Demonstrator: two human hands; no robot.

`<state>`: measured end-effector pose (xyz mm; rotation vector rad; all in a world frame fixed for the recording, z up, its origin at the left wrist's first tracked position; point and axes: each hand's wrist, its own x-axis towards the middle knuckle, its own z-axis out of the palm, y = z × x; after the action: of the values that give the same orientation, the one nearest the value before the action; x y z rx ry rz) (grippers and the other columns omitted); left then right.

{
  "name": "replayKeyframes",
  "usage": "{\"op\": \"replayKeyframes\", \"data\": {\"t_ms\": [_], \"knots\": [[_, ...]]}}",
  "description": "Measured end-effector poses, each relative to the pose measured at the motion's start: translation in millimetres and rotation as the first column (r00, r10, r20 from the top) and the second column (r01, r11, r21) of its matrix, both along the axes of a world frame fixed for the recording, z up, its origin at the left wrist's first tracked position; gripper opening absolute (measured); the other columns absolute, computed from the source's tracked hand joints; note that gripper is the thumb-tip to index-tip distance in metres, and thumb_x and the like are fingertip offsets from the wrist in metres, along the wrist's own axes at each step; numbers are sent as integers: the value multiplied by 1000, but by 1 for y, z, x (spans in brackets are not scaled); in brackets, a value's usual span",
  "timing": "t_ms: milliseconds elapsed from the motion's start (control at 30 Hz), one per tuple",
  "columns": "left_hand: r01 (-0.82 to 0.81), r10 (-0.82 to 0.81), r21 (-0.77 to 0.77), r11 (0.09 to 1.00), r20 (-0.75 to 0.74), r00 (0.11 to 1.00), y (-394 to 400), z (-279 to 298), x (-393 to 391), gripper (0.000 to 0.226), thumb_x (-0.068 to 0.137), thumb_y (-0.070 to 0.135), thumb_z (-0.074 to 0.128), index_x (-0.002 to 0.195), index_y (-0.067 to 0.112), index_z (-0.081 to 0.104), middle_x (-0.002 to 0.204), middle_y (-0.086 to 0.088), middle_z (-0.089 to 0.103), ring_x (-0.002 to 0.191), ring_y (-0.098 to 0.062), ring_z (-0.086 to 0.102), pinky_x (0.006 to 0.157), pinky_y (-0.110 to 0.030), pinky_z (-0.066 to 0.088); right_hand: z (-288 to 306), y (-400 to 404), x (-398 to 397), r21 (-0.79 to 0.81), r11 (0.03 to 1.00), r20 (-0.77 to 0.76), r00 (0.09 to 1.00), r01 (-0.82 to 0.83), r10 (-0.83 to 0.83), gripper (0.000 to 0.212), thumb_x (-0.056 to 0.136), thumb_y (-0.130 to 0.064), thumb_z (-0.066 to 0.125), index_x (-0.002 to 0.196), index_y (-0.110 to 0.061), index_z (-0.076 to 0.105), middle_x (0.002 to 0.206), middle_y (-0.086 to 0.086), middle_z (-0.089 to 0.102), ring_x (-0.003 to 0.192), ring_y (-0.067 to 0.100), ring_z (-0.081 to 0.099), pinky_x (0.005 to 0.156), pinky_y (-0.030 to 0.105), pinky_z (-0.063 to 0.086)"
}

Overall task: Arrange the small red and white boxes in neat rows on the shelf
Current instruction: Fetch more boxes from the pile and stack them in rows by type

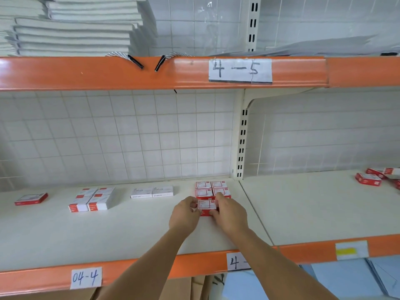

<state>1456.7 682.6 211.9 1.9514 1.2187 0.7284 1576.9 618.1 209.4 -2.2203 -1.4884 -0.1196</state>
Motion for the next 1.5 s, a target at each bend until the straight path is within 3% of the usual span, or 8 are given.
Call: {"op": "replayKeyframes", "data": {"t_ms": [167,333,467,633,867,1067,1267,1500], "knots": [[-15,15,22,1000,-4,1000,6,-1,2,22,87,15,60,108,21,61,101,7,64,89,-14,60,79,-30,52,-2,7,1,15,1000,-20,1000,8,-8,24,92,-27,56,110,-17,46,99,1,65,86,19,61,61,25,35],[-19,19,41,999,1,1000,10,-2,3,24,89,15,58,112,20,59,110,3,63,97,-15,58,83,-31,51,-3,13,2,11,999,-12,999,31,-31,27,92,-30,56,114,-18,46,101,-1,65,90,19,62,61,24,35],[-38,49,268,963,-34,998,9,0,8,33,92,22,54,124,21,54,123,3,55,116,-17,47,88,-34,46,-1,8,4,66,997,49,998,28,-31,30,91,-40,56,112,-20,48,98,-4,66,90,18,62,61,25,35],[118,-106,438,891,-52,993,-1,3,46,33,91,22,55,123,19,57,125,1,56,117,-20,46,92,-31,40,5,-23,33,48,994,146,984,98,-104,39,93,-49,46,115,-18,50,102,2,63,98,22,58,74,32,42],[402,-399,417,815,-100,912,-51,-1,137,30,94,25,53,122,18,58,123,-1,56,114,-19,47,92,-28,37,7,-123,131,-10,922,177,908,388,-380,43,97,-49,36,124,-18,48,112,3,61,108,21,52,83,32,42],[540,-534,394,744,-136,835,-115,-2,225,28,95,24,51,122,20,58,124,0,55,115,-18,47,94,-28,36,9,-227,210,12,798,116,792,602,-600,40,98,-45,38,122,-16,50,111,4,62,106,24,54,78,32,42],[636,-621,357,684,-172,765,-194,3,318,30,96,27,48,125,22,54,127,1,52,117,-16,45,94,-28,38,12,-309,287,18,730,77,727,683,-682,36,99,-40,39,121,-16,52,111,4,62,101,22,57,70,30,41],[724,-668,293,625,-279,690,-247,2,398,35,95,20,49,130,24,50,134,2,48,124,-15,42,100,-30,38,18,-362,365,-21,732,81,731,681,-678,29,98,-27,43,124,-16,50,113,5,60,102,23,55,72,32,47]]}}
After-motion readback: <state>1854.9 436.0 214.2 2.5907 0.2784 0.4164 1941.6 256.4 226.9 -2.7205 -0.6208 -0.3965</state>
